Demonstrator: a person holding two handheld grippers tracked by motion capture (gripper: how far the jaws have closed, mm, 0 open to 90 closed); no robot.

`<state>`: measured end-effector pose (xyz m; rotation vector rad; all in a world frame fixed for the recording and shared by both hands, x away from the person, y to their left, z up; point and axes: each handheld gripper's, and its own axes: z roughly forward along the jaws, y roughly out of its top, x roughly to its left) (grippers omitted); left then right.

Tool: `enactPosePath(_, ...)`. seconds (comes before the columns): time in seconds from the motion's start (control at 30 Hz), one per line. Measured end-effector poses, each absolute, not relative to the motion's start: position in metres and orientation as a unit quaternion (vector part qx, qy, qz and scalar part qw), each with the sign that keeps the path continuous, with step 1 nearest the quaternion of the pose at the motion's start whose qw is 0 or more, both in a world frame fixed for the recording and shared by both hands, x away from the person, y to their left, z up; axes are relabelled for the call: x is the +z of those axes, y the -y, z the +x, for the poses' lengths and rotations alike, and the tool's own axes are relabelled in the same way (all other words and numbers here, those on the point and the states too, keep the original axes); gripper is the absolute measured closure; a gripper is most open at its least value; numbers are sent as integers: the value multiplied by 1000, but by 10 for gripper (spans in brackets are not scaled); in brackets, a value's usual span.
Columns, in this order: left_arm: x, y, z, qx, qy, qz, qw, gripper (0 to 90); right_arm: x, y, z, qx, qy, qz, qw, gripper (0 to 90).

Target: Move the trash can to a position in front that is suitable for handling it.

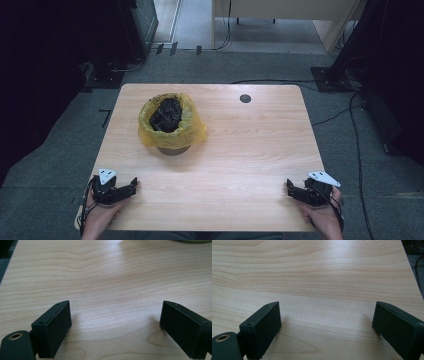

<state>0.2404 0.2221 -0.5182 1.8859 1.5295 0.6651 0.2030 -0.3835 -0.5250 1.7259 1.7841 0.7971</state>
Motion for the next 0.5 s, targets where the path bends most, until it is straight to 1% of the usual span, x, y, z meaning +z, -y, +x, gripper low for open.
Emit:
enactPosePath(0.1, -518, -221, 240, 249, -566, 722, 311, 108, -525, 384, 203, 298, -660, 637, 262, 81)
enactPosePath(0.13, -517, -220, 242, 250, -570, 719, 309, 141, -525, 384, 203, 298, -660, 638, 262, 86)
enactPosePath(0.2, -516, -220, 244, 251, -575, 715, 307, 155, -525, 384, 203, 296, -660, 638, 264, 97)
enactPosePath(0.23, -514, -220, 249, 256, -588, 703, 305, 210, -524, 383, 202, 299, -660, 634, 270, 158)
enactPosePath(0.27, -513, -222, 252, 257, -595, 696, 310, 250, -524, 383, 202, 300, -661, 633, 269, 159)
enactPosePath(0.33, -511, -222, 256, 257, -602, 688, 312, 264, -524, 382, 202, 300, -660, 634, 270, 170)
enactPosePath(0.4, -506, -224, 262, 259, -608, 676, 326, 332, -524, 382, 202, 301, -661, 631, 272, 184)
enactPosePath(0.43, -502, -224, 266, 259, -611, 668, 336, 332, -524, 382, 202, 301, -661, 631, 272, 184)
enactPosePath(0.47, -499, -224, 271, 258, -614, 662, 344, 363, -524, 381, 202, 301, -659, 632, 276, 223)
enactPosePath(0.5, -494, -224, 276, 257, -615, 656, 353, 387, -524, 381, 202, 301, -659, 632, 276, 223)
